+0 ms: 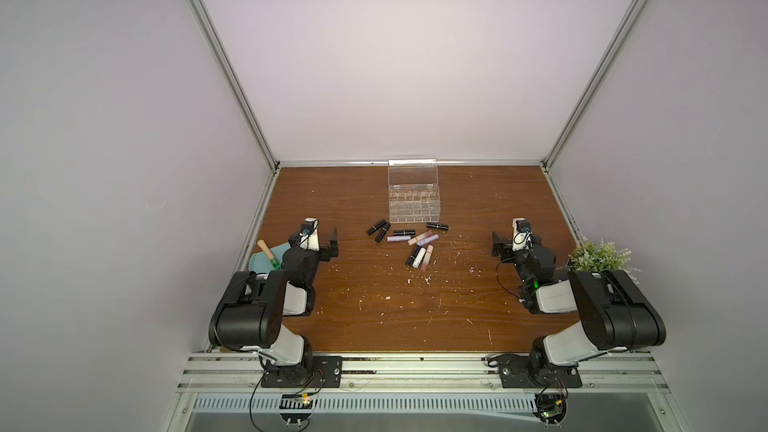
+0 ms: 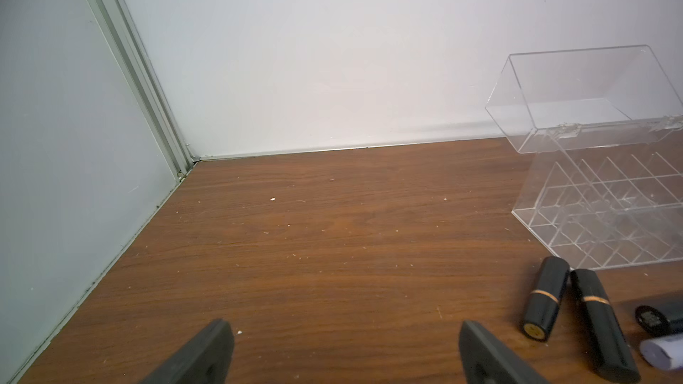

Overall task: Arrange the lipsticks in the organizer
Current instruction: Pick up the lipstick at the center of the board.

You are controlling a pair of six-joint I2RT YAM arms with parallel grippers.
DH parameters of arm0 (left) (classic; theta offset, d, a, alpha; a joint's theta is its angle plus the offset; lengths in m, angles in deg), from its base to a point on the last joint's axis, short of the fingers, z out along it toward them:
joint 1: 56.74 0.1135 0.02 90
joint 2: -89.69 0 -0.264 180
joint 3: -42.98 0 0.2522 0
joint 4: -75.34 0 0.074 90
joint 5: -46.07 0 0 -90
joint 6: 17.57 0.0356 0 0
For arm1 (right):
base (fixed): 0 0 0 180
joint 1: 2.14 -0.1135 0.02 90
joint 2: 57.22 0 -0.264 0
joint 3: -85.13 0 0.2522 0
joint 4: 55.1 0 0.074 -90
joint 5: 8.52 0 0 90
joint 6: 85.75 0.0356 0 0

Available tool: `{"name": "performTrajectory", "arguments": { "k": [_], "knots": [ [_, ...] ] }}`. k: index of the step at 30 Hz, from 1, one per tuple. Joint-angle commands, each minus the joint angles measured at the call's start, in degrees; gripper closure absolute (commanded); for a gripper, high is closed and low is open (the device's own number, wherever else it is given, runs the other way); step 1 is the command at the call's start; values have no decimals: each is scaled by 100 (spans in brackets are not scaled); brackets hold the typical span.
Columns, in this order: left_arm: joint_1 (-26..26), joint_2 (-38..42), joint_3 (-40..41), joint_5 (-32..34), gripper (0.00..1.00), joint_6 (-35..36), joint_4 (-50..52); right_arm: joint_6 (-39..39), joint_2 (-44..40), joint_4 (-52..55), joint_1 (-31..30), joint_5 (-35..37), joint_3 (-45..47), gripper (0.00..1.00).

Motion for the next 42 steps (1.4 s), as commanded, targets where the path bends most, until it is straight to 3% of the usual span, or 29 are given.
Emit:
{"name": "performTrajectory", "arguments": {
  "k": [1, 3, 6, 12, 19, 22, 24, 25, 27, 29, 34, 38, 42],
  "knots": [
    [-20, -42, 9, -4, 1, 38, -144, 6, -64, -189, -15, 38, -100, 0],
    [-24, -70, -14, 832, 1, -284, -164, 7, -52, -209, -14, 39, -101, 0],
    [-40, -39, 25, 910, 1, -287, -184, 49, -58, -201, -2, 122, -104, 0],
    [-409, 368, 195, 1781, 1, -132, -204, 68, -575, -470, 4, 203, 278, 0],
    [-930, 2227, 537, 2339, 1, 79, 211, 681, -2170, 3464, -41, -21, -1113, 0],
    [-956, 3458, 744, 1939, 1, -955, 250, 1782, -2646, 4506, -41, 110, -1419, 0],
    [-956, 4343, 797, 2344, 1, -2513, 1050, 2366, -2853, 4292, -6, 325, -1177, 0],
    [-949, 4874, 816, 2573, 1, -3222, 1879, 2367, -2940, 4214, 29, 80, -1101, 0],
    [-947, 5471, 675, 2684, 1, -3307, 2635, 2312, -2968, 4385, 39, -379, -1183, 0],
    [-956, 5763, 274, 2277, 1, -3152, 3625, 2288, -2887, 4816, 27, -749, -1475, 1],
    [-970, 4892, -553, 495, 1, -3231, 4843, 2045, -2753, 5572, -38, -1582, -2015, 3],
    [-982, 3685, -1566, 228, 1, -2830, 6474, 1829, -2681, 6146, -303, -1912, -2406, 5],
    [-991, 3015, -1941, -218, 1, -2730, 6701, 1671, -2703, 6334, -547, -2107, -2528, 13]
  ]
}}
